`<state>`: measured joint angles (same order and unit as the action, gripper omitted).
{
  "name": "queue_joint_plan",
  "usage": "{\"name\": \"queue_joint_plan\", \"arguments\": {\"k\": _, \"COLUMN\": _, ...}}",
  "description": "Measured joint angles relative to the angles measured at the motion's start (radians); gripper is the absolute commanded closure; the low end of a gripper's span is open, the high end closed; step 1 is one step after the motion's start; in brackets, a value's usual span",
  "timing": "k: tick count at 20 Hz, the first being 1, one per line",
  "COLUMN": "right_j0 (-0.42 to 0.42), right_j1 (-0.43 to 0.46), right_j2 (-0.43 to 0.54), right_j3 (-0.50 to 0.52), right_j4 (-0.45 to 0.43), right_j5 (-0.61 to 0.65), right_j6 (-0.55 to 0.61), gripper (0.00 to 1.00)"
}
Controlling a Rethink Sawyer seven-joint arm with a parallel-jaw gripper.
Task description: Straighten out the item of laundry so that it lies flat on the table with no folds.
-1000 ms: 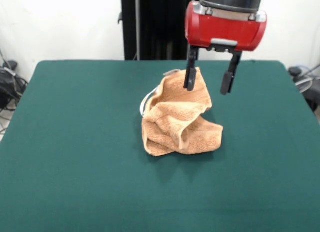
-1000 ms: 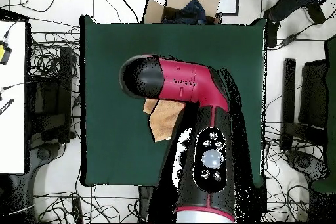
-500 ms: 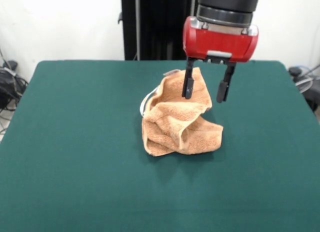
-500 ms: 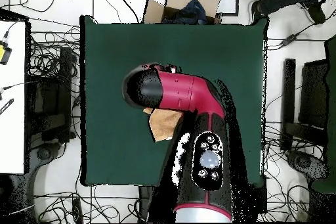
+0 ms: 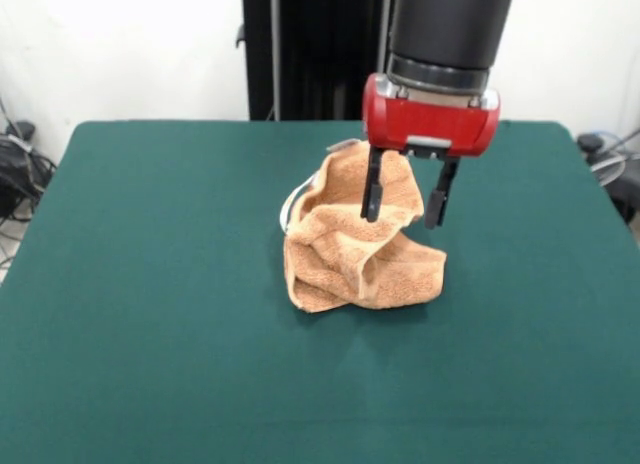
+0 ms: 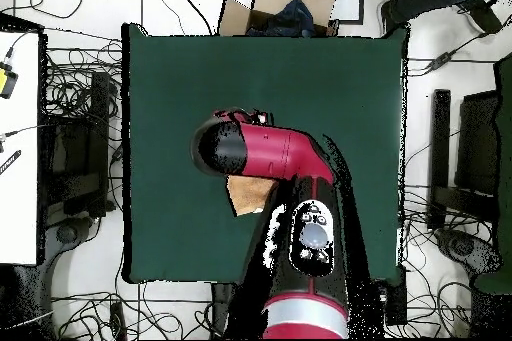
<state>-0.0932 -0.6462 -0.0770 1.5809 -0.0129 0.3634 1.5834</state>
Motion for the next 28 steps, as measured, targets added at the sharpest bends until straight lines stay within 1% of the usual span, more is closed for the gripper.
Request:
{"name": "queue_joint_plan", "arguments": {"k": 15, "right_j0": 0.0, "right_j1": 0.098, "right_j2": -0.008, "right_j3": 0.018, "right_j4": 0.001, "right_j5": -0.067, "right_j6": 0.0, "gripper": 0.0}}
{"name": "queue_joint_plan", "arguments": {"k": 24, "right_j0": 0.017, "right_j1": 0.132, "right_j2": -0.056, "right_j3": 0.024, "right_j4": 0.001, "right_j5": -0.078, "right_j6": 0.0, "gripper": 0.0}}
{"name": "queue_joint_plan", "arguments": {"k": 28, "right_j0": 0.023, "right_j1": 0.148, "right_j2": -0.081, "right_j3": 0.043, "right_j4": 0.007, "right_j5": -0.1, "right_j6": 0.0, "gripper": 0.0}}
